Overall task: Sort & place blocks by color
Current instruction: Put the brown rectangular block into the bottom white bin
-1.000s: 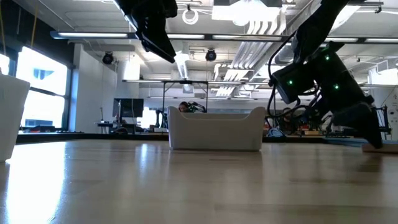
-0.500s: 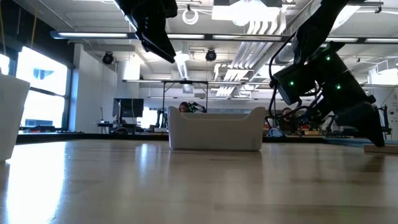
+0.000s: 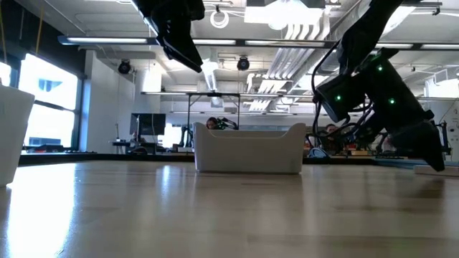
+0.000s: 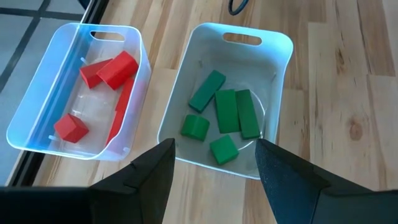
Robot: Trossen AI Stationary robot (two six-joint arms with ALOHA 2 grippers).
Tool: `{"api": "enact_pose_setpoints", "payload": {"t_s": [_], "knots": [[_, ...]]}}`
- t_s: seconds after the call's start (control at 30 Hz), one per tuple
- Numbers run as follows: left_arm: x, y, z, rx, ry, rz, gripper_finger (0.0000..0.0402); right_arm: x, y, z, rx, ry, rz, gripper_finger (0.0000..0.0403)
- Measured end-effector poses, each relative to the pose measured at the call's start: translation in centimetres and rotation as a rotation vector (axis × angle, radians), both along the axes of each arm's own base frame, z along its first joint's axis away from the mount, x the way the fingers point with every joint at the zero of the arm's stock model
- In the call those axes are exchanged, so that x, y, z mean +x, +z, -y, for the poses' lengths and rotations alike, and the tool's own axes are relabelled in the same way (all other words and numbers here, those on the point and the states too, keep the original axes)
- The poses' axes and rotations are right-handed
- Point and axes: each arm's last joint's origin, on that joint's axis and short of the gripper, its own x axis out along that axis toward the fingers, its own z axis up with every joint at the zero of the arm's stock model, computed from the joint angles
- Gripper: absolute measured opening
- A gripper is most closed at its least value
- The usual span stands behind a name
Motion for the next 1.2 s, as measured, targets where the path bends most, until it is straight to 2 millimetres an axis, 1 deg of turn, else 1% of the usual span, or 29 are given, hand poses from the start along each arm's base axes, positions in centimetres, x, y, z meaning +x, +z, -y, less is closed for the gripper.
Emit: {"api": "enact_pose_setpoints", "payload": {"t_s": [0.17,0.27,0.4,0.73,0.83,0.9,1.07,1.2], "knots": [[0.0,0.0,0.0,0.004,-0.005,-0.002,0.0209,0.2,-0.2,0.9,-0.004,-0.049,0.054,0.0219],[0.0,0.0,0.0,0.004,-0.005,-0.002,0.0209,0.2,-0.3,1.7,-0.018,-0.080,0.078,0.0221],[0.0,0.0,0.0,0.004,-0.005,-0.002,0.0209,-0.1,-0.3,2.4,-0.056,-0.090,0.054,0.0222],[0.0,0.0,0.0,0.005,-0.005,-0.002,0.0209,-0.8,0.1,2.4,-0.046,-0.098,-0.020,0.0222],[0.0,0.0,0.0,0.005,-0.005,-0.001,0.0209,-0.8,-0.1,2.8,-0.021,-0.137,0.014,0.0222],[0.0,0.0,0.0,0.005,-0.005,-0.001,0.0209,-0.8,-0.6,3.2,-0.003,-0.158,0.063,0.0222],[0.0,0.0,0.0,0.005,-0.005,-0.002,0.0209,-1.8,-1.2,3.6,0.026,-0.188,0.062,0.0222],[0.0,0.0,0.0,0.005,-0.005,-0.002,0.0209,-1.9,-1.2,3.7,0.038,-0.197,0.064,0.0211]]}}
